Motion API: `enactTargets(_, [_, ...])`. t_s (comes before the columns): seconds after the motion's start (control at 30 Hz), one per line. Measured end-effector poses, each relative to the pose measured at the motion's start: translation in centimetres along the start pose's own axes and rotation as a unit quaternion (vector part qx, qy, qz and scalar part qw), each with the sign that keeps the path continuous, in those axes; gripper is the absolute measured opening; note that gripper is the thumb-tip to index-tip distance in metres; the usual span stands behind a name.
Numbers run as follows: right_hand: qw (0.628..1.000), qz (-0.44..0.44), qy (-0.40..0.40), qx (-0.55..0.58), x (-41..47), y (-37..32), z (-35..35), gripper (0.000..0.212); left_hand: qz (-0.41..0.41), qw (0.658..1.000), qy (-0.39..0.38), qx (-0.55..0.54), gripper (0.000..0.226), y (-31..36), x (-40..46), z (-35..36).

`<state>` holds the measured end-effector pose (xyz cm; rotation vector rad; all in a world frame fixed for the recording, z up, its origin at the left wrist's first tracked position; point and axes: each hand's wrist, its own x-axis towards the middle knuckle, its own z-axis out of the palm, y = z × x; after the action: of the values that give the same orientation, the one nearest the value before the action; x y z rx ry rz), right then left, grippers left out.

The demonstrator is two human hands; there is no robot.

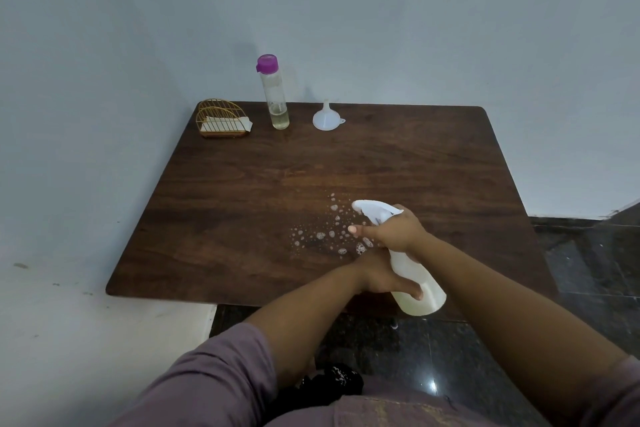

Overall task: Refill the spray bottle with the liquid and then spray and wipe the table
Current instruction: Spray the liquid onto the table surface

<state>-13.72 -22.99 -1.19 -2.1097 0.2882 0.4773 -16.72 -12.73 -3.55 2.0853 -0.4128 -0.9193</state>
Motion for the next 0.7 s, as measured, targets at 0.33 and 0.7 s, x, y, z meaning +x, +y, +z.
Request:
enactTargets(0.33, [1.0,0.003,0.008,0.004,-0.1,0.0,0.1,0.078,0.001,0.999,-0.013,0.043,0.078,-0.2,0.1,-0.5])
enactTargets(0.7, [0.999,0.029,0.027,-0.02,0.0,-1.6,-0.4,0.072,-0.006,1.0,0.004,-0.001,0.073,0.4,-0.1,-0.9])
